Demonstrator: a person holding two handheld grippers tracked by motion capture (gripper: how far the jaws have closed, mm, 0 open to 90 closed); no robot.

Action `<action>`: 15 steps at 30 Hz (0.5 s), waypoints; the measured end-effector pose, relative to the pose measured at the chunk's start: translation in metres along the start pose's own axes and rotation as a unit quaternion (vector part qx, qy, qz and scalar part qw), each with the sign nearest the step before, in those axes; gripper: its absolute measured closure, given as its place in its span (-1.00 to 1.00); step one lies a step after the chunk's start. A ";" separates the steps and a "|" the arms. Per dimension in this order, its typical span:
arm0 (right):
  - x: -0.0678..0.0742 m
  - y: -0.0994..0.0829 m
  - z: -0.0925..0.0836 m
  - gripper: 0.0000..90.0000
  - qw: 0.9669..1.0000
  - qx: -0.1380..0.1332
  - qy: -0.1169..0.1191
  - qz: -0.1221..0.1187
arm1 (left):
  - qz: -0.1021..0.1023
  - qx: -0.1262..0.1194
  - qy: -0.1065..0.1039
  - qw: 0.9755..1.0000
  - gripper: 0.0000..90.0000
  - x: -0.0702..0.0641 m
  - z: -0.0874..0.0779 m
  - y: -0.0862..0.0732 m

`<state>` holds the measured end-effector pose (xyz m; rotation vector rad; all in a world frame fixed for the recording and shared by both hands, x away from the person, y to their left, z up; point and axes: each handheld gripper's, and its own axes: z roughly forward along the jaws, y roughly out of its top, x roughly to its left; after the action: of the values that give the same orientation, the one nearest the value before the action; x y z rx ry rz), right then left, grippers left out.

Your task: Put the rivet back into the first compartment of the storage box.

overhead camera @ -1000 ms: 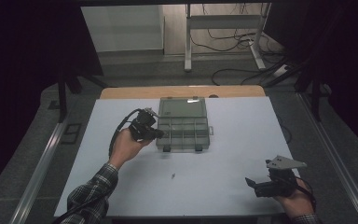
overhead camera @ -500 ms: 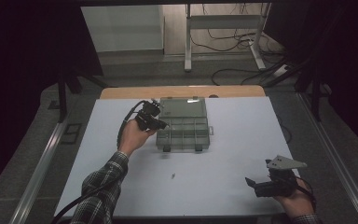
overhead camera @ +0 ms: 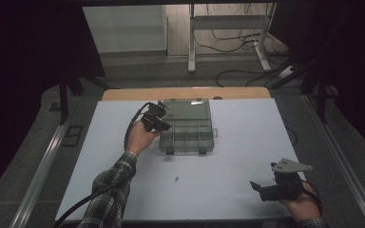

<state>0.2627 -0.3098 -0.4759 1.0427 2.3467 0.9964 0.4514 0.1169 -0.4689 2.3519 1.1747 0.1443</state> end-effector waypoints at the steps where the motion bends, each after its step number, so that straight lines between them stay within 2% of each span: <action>1: 0.000 0.000 0.000 -1.00 1.000 0.000 0.000 0.000 | 0.000 -0.001 -0.001 1.000 0.84 0.000 -0.001 0.000; 10: 0.000 0.000 0.000 -1.00 1.000 0.001 -0.001 0.000 | 0.005 -0.012 -0.007 1.000 0.67 -0.003 -0.010 0.001; 15: 0.000 0.000 0.000 -1.00 1.000 0.001 -0.001 0.000 | 0.005 -0.020 -0.005 1.000 0.41 -0.004 -0.014 -0.004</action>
<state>0.2626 -0.3096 -0.4762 1.0443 2.3462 0.9929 0.4420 0.1216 -0.4579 2.3225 1.1457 0.1585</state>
